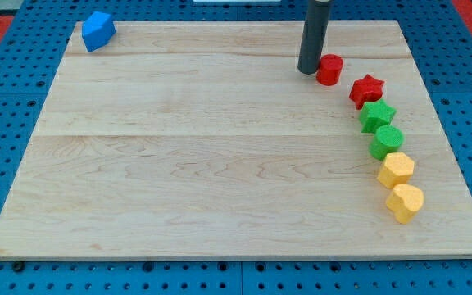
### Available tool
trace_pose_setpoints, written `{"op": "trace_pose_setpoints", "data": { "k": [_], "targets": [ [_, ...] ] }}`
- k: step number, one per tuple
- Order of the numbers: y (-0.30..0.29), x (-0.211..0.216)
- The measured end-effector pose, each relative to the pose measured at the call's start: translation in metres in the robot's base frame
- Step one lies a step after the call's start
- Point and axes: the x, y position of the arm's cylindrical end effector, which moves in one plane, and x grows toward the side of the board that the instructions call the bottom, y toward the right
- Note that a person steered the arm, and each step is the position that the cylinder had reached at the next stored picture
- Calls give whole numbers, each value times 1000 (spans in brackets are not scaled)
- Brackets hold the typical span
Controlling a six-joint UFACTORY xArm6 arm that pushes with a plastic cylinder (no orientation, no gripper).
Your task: Move the red circle closer to the red star
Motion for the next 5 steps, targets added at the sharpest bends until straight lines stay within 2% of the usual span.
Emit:
{"op": "trace_pose_setpoints", "data": {
  "k": [5],
  "targets": [
    [11,10]
  ]
}}
